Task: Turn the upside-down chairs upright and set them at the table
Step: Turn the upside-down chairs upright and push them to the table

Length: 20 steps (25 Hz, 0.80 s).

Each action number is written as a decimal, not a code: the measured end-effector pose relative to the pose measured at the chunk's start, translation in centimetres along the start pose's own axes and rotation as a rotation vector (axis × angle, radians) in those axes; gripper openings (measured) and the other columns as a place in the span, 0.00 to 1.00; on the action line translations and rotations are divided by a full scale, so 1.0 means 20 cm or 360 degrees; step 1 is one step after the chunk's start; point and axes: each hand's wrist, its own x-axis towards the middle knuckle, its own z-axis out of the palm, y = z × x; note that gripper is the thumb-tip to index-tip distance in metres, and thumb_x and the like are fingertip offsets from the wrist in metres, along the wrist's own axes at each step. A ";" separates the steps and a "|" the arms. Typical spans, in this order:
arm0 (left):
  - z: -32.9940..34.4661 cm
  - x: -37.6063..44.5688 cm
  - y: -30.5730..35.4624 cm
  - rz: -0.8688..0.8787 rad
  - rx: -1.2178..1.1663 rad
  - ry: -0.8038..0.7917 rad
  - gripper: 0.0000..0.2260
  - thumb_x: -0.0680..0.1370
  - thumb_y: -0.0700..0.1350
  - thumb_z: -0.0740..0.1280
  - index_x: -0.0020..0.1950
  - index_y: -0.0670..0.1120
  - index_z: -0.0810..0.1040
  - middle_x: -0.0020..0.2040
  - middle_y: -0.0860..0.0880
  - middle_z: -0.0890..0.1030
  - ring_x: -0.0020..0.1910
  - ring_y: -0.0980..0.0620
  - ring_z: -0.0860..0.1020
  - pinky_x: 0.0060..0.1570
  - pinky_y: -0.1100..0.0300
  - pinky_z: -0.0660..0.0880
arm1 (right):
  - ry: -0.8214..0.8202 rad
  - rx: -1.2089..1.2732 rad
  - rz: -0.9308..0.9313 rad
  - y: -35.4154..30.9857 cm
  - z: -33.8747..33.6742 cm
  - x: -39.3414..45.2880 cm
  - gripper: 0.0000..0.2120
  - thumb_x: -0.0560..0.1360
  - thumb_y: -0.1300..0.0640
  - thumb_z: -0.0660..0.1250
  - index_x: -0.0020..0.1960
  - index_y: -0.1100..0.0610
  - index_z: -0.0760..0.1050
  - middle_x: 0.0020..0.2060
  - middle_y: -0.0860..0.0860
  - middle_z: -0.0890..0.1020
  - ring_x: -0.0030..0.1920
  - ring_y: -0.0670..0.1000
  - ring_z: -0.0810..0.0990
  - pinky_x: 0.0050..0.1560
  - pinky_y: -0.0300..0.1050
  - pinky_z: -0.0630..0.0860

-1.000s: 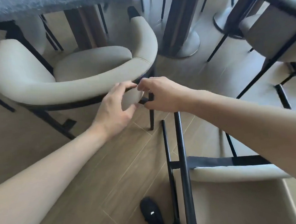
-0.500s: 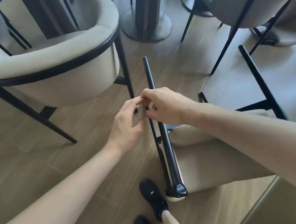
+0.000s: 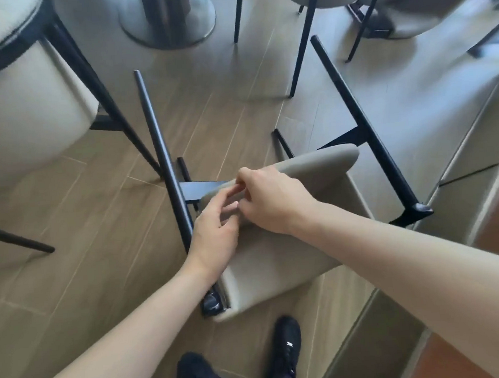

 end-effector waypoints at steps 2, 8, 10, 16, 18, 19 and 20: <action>0.21 0.00 0.01 -0.0060 -0.0034 -0.0041 0.27 0.78 0.31 0.59 0.63 0.62 0.77 0.62 0.58 0.83 0.63 0.56 0.80 0.68 0.50 0.73 | -0.0016 0.0109 0.0104 0.20 -0.03 -0.09 0.11 0.74 0.52 0.62 0.55 0.54 0.71 0.51 0.53 0.80 0.52 0.59 0.78 0.42 0.48 0.70; 0.71 0.06 0.09 -0.0360 -0.0057 -0.0033 0.25 0.81 0.31 0.60 0.62 0.61 0.77 0.63 0.54 0.80 0.56 0.61 0.82 0.63 0.55 0.76 | 0.0018 0.0476 0.0430 0.73 -0.11 -0.31 0.14 0.75 0.52 0.62 0.60 0.50 0.74 0.53 0.51 0.80 0.53 0.56 0.79 0.53 0.52 0.78; 0.84 0.08 0.12 -0.0461 -0.0097 -0.0064 0.20 0.83 0.35 0.60 0.63 0.59 0.77 0.63 0.54 0.81 0.57 0.59 0.82 0.60 0.56 0.76 | 0.0073 0.0609 0.0516 0.87 -0.11 -0.35 0.13 0.75 0.52 0.63 0.58 0.50 0.75 0.51 0.49 0.80 0.51 0.54 0.80 0.53 0.52 0.79; 1.09 0.15 0.07 -0.0645 -0.0061 -0.0132 0.13 0.86 0.51 0.56 0.63 0.56 0.78 0.62 0.54 0.82 0.58 0.55 0.82 0.63 0.52 0.75 | 0.0169 0.2101 0.1096 1.22 -0.04 -0.47 0.07 0.77 0.56 0.64 0.50 0.54 0.80 0.43 0.50 0.85 0.36 0.46 0.85 0.44 0.44 0.83; 1.12 0.15 0.01 -0.0734 -0.0044 -0.0084 0.14 0.85 0.53 0.56 0.63 0.56 0.79 0.61 0.53 0.83 0.57 0.54 0.83 0.63 0.51 0.75 | 0.0214 0.2230 0.1177 1.32 0.00 -0.52 0.07 0.78 0.56 0.64 0.50 0.55 0.80 0.43 0.50 0.85 0.37 0.45 0.85 0.45 0.44 0.83; 1.14 0.15 -0.03 -0.0781 -0.0038 -0.0059 0.14 0.85 0.54 0.56 0.63 0.55 0.79 0.61 0.53 0.83 0.57 0.54 0.83 0.63 0.51 0.75 | 0.0234 0.2265 0.1210 1.36 0.02 -0.54 0.07 0.78 0.56 0.63 0.50 0.55 0.80 0.43 0.50 0.85 0.38 0.46 0.85 0.45 0.44 0.83; 1.16 0.15 -0.06 -0.0832 -0.0044 -0.0030 0.15 0.85 0.54 0.56 0.63 0.54 0.79 0.62 0.52 0.82 0.57 0.53 0.83 0.62 0.50 0.76 | 0.0243 0.2297 0.1243 1.40 0.04 -0.56 0.07 0.78 0.56 0.63 0.50 0.55 0.80 0.43 0.50 0.85 0.38 0.47 0.85 0.46 0.44 0.83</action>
